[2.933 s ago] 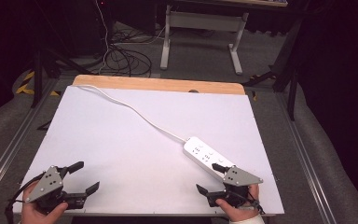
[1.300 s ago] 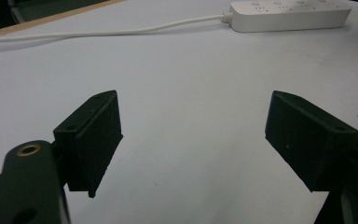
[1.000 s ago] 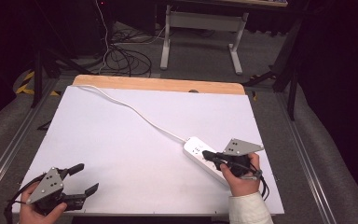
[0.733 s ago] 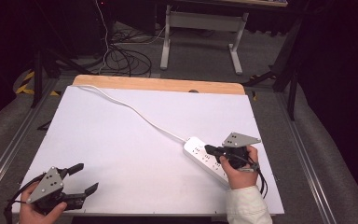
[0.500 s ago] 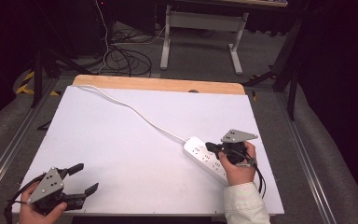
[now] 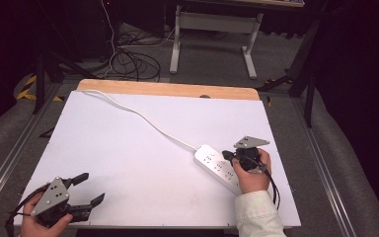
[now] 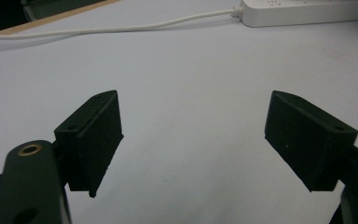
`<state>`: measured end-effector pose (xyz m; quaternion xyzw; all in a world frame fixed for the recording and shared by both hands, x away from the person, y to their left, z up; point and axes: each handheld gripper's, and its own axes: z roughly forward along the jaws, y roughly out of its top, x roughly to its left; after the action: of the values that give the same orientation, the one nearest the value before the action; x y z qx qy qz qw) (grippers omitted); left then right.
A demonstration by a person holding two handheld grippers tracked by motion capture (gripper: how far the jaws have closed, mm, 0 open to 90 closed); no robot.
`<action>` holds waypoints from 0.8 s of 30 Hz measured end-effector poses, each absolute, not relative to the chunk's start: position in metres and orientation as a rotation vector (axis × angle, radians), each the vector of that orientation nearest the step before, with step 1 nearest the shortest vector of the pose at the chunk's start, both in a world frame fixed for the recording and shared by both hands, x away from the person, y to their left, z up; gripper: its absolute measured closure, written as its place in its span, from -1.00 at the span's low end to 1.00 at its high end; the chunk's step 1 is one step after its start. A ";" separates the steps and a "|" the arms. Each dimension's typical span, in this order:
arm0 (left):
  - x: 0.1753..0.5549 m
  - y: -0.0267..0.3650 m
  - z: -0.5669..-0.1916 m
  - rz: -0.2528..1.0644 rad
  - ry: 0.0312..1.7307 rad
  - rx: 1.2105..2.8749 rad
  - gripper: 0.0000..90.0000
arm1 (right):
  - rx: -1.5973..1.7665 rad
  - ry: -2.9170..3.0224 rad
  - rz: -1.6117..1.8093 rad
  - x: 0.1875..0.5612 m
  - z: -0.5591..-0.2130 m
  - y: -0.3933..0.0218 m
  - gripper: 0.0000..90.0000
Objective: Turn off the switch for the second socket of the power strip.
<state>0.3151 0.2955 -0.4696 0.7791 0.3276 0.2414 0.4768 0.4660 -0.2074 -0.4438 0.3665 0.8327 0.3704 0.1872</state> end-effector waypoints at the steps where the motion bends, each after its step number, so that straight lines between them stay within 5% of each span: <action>1: 0.315 0.296 -0.470 0.590 0.800 1.903 -0.57 | 1.032 2.344 1.043 0.466 -0.444 -0.207 1.00; 24: 0.314 0.294 -0.470 0.602 0.808 1.910 -0.57 | 1.006 2.396 0.926 0.464 -0.451 -0.199 1.00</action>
<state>0.3144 0.2935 -0.4698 0.7800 0.3300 0.2458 0.4715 0.4637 -0.1990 -0.4511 0.3581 0.8526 0.3295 0.1905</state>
